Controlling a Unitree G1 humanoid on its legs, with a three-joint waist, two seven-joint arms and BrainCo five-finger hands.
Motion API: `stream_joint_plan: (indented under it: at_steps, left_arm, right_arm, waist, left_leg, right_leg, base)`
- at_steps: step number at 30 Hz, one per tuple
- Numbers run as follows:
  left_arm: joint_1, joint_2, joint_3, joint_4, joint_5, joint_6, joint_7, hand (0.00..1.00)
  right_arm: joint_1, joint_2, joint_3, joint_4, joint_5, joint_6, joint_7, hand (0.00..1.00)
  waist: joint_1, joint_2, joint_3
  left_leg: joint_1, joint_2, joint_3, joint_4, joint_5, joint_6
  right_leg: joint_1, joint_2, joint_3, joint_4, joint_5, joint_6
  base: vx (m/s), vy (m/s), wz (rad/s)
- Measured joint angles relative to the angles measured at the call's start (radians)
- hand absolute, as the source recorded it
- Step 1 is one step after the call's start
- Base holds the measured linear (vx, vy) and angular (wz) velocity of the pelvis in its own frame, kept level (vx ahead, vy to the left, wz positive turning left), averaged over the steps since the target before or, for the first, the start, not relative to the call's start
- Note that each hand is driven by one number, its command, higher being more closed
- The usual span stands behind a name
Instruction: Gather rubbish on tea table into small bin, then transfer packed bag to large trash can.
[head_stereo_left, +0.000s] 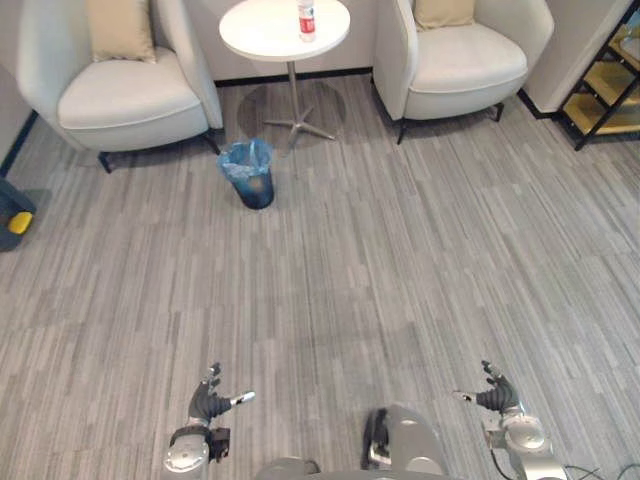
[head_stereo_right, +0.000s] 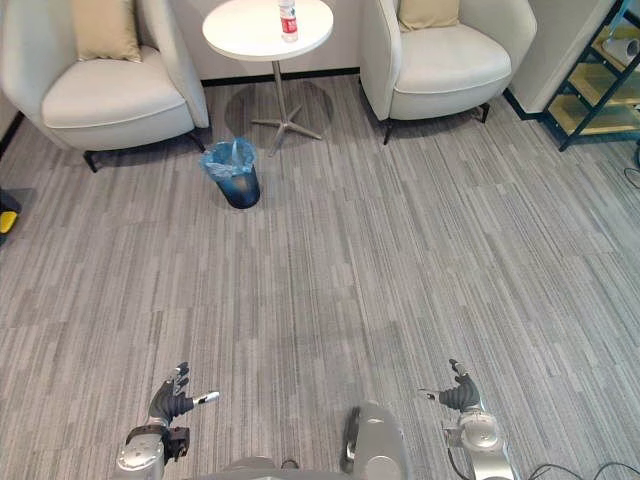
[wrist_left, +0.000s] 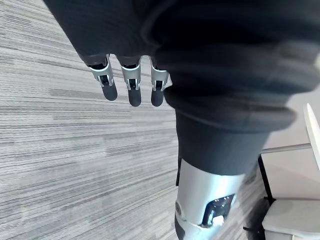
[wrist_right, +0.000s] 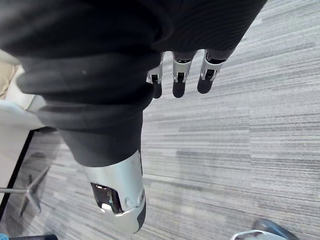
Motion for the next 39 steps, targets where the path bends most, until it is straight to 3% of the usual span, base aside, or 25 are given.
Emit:
stream_joint_plan:
  at_steps: [1,2,4,5,6,7,9,13,16,18,19,20,21,23,24,25,27,28,30,32,34,36,37,38,39]
  left_arm:
    - [-0.009,-0.006,-0.002,0.001,0.0,0.0,0.002,0.0]
    - [-0.021,-0.015,-0.003,0.005,0.0,0.0,0.003,0.0]
    - [-0.032,-0.017,-0.017,0.008,0.001,-0.001,-0.002,0.0]
    - [-0.031,-0.03,-0.017,0.016,0.0,0.0,-0.002,0.0]
    - [-0.03,-0.035,-0.018,0.016,0.0,-0.001,-0.003,0.0]
    - [-0.029,-0.04,-0.018,0.016,0.0,0.0,-0.005,0.0]
    - [-0.026,-0.04,-0.021,0.013,-0.001,0.001,-0.005,0.0]
    - [0.011,-0.041,-0.021,-0.033,-0.011,0.0,-0.004,0.0]
    - [0.04,-0.055,-0.013,-0.036,-0.017,0.002,-0.002,0.0]
    - [0.061,-0.062,-0.011,-0.035,-0.017,0.002,0.001,0.0]
    - [0.067,-0.059,-0.002,-0.03,-0.017,0.005,0.002,0.0]
    - [0.066,-0.067,0.005,-0.03,-0.016,0.005,0.003,0.0]
    - [0.062,-0.068,0.005,-0.024,-0.017,0.006,0.0,0.0]
    - [0.046,-0.049,0.003,-0.003,-0.02,0.01,0.001,0.0]
    - [0.04,-0.043,-0.001,0.001,-0.024,0.015,0.002,0.0]
    - [0.042,-0.04,-0.003,0.001,-0.032,0.016,0.008,0.0]
    - [0.045,-0.035,-0.004,0.0,-0.035,0.014,0.02,0.0]
    - [0.034,-0.035,-0.008,-0.001,-0.037,0.01,0.021,0.0]
    - [0.016,-0.035,-0.014,0.002,-0.038,0.01,0.021,0.0]
    - [-0.007,-0.036,-0.014,0.012,-0.038,0.007,0.021,0.0]
    - [-0.007,-0.037,-0.014,0.026,-0.038,0.007,0.023,0.0]
    - [-0.001,-0.052,-0.017,0.05,-0.037,0.007,0.023,0.0]
    - [0.0,-0.061,-0.014,0.05,-0.036,0.007,0.022,0.0]
    - [0.011,-0.083,-0.013,0.05,-0.036,0.008,0.022,0.0]
    - [0.019,-0.091,-0.018,0.049,-0.036,0.009,0.018,0.0]
  right_arm:
    - [0.007,-0.009,-0.001,-0.001,0.003,0.002,-0.001,0.0]
    - [-0.001,-0.014,-0.003,-0.001,0.003,0.003,-0.002,0.0]
    - [-0.012,-0.005,-0.003,-0.004,0.004,0.003,-0.002,0.0]
    - [-0.005,0.0,0.004,-0.003,0.01,0.001,-0.003,0.0]
    - [-0.004,0.001,0.013,-0.003,0.012,0.0,-0.005,0.0]
    - [-0.007,0.005,0.041,-0.003,0.022,0.0,-0.009,0.0]
    - [-0.008,0.025,0.064,-0.005,0.049,-0.005,-0.019,0.0]
    - [-0.008,0.034,0.067,-0.004,0.081,-0.007,-0.021,0.0]
    - [-0.023,0.025,0.054,0.0,0.082,-0.008,-0.025,0.0]
    - [-0.018,0.025,0.058,0.003,0.081,-0.007,-0.026,0.0]
    - [-0.017,0.042,0.062,0.006,0.08,-0.006,-0.028,0.0]
    - [-0.01,0.051,0.063,0.011,0.079,-0.006,-0.028,0.0]
    - [-0.008,0.06,0.061,0.03,0.077,-0.006,-0.028,0.0]
    - [-0.004,0.078,0.06,0.049,0.068,-0.002,-0.028,0.0]
    - [0.003,0.078,0.061,0.05,0.066,-0.001,-0.028,0.0]
    - [0.015,0.078,0.068,0.049,0.054,0.001,-0.028,0.0]
    - [0.014,0.079,0.083,0.044,0.042,-0.006,-0.027,0.0]
    - [0.021,0.077,0.084,0.036,0.04,-0.008,-0.023,0.0]
    - [0.016,0.074,0.084,0.036,0.04,-0.008,-0.021,0.0]
    - [0.035,0.073,0.074,0.037,0.04,-0.005,-0.021,0.0]
    - [0.05,0.074,0.074,0.037,0.04,0.001,-0.022,0.0]
    - [0.047,0.073,0.077,0.025,0.04,0.003,-0.021,0.0]
    - [0.048,0.078,0.078,-0.009,0.041,0.002,-0.021,0.0]
    - [0.055,0.085,0.082,-0.066,0.042,0.0,-0.02,0.0]
    - [0.057,0.095,0.081,-0.091,0.046,-0.002,-0.023,0.0]
  waist:
    - [-0.008,0.0,0.002]
    - [-0.009,0.013,0.007]
    - [-0.017,0.011,0.009]
    - [-0.017,0.016,0.017]
    - [-0.015,0.02,0.021]
    - [0.001,0.023,0.025]
    - [0.03,0.002,0.041]
    - [0.087,-0.036,0.054]
    - [0.127,-0.036,0.054]
    - [0.131,-0.014,0.04]
    - [0.149,-0.036,0.024]
    - [0.148,-0.07,0.002]
    - [0.141,-0.095,-0.004]
    - [0.114,-0.127,-0.004]
    - [0.107,-0.127,-0.004]
    - [0.096,-0.119,-0.001]
    - [0.091,-0.093,-0.002]
    - [0.067,-0.072,-0.008]
    - [0.056,-0.056,0.003]
    - [0.037,-0.068,0.006]
    - [0.038,-0.082,0.001]
    - [0.043,-0.053,-0.009]
    - [0.044,-0.041,-0.005]
    - [0.05,-0.028,-0.001]
    - [0.067,-0.026,0.0]
  left_leg:
    - [0.027,0.02,-0.02,0.007,-0.006,-0.039]
    - [0.021,0.039,-0.03,0.027,-0.001,-0.051]
    - [-0.025,0.054,-0.053,0.201,0.06,-0.131]
    - [-0.116,0.092,-0.055,0.497,0.174,-0.164]
    - [-0.169,0.117,-0.052,0.64,0.196,-0.173]
    - [-0.278,0.163,-0.031,0.888,0.175,-0.14]
    - [-0.411,0.185,0.005,1.064,0.136,-0.077]
    - [-0.629,0.123,0.112,0.783,0.112,-0.041]
    - [-0.654,-0.006,0.115,0.176,0.212,-0.097]
    - [-0.657,-0.023,0.104,0.074,0.285,-0.021]
    - [-0.669,-0.04,0.099,0.143,0.363,0.03]
    - [-0.694,-0.054,0.108,0.231,0.357,0.047]
    - [-0.683,-0.064,0.112,0.286,0.282,0.069]
    - [-0.613,-0.116,0.084,0.315,0.205,0.084]
    - [-0.58,-0.126,0.079,0.318,0.182,0.09]
    - [-0.488,-0.136,0.068,0.303,0.139,0.101]
    - [-0.345,-0.138,0.041,0.235,0.098,0.102]
    - [-0.249,-0.133,-0.009,0.172,0.075,0.095]
    - [-0.195,-0.12,-0.048,0.151,0.064,0.091]
    - [-0.123,-0.116,-0.096,0.128,0.031,0.042]
    - [-0.081,-0.108,-0.124,0.137,-0.005,-0.004]
    - [-0.114,-0.048,-0.149,0.307,-0.013,-0.042]
    - [-0.167,-0.025,-0.14,0.442,0.014,-0.082]
    - [-0.272,0.038,-0.108,0.716,0.131,-0.099]
    - [-0.319,0.087,-0.065,0.843,0.122,-0.091]
  right_leg:
    - [0.005,0.005,0.008,-0.007,0.169,-0.039]
    - [-0.006,0.017,0.0,0.044,0.115,-0.078]
    - [-0.01,0.002,-0.013,0.2,-0.014,-0.1]
    - [0.071,0.012,-0.027,0.214,-0.091,-0.112]
    - [0.115,0.024,-0.031,0.201,-0.109,-0.112]
    - [0.206,0.054,-0.036,0.153,-0.129,-0.118]
    - [0.359,0.08,-0.033,0.047,-0.144,-0.122]
    - [0.604,0.092,-0.025,-0.175,-0.146,-0.108]
    - [0.725,0.078,0.013,-0.265,-0.181,-0.049]
    - [0.793,0.092,0.044,-0.275,-0.226,0.001]
    - [0.806,0.069,0.063,-0.242,-0.262,0.025]
    - [0.755,0.021,0.084,-0.102,-0.293,0.062]
    - [0.653,-0.025,0.123,0.165,-0.276,0.088]
    - [0.503,-0.078,0.178,0.579,-0.153,0.211]
    - [0.466,-0.089,0.175,0.677,-0.16,0.199]
    - [0.412,-0.107,0.162,0.771,-0.189,0.142]
    - [0.336,-0.104,0.108,0.741,-0.231,0.067]
    - [0.237,-0.076,0.069,0.586,-0.253,0.035]
    - [0.2,-0.039,0.078,0.365,-0.241,0.038]
    - [0.153,-0.013,0.164,-0.056,-0.044,0.053]
    - [0.153,-0.009,0.212,-0.088,0.117,0.056]
    - [0.16,0.025,0.192,0.014,0.11,-0.013]
    - [0.184,0.038,0.166,0.035,0.071,-0.03]
    - [0.255,0.066,0.145,0.027,0.032,-0.06]
    - [0.313,0.088,0.141,0.001,0.021,-0.074]
  base:
    - [0.62,-0.256,0.19]
    - [0.6,-0.276,0.21]
    - [0.55,-0.265,0.23]
    - [0.55,-0.245,0.19]
    - [0.67,-0.311,0.09]
    - [0.62,-0.263,-0.04]
    - [0.68,-0.234,0.01]
    - [0.57,-0.1,-0.01]
    - [0.62,0.071,-0.32]
    - [0.67,0.186,-0.43]
    - [0.71,0.217,-0.43]
    - [0.87,0.264,-0.23]
    - [0.72,0.197,0.01]
    - [0.65,0.149,0.45]
    - [0.72,0.127,0.53]
    - [0.71,0.111,0.28]
    - [0.75,0.093,0.35]
    - [0.77,-0.002,0.71]
    - [0.71,-0.074,0.87]
    - [0.54,-0.122,1.12]
    - [0.67,-0.253,0.94]
    - [0.8,-0.341,0.6]
    - [0.61,-0.269,0.35]
    - [0.69,-0.304,0.27]
    - [0.56,-0.233,0.11]
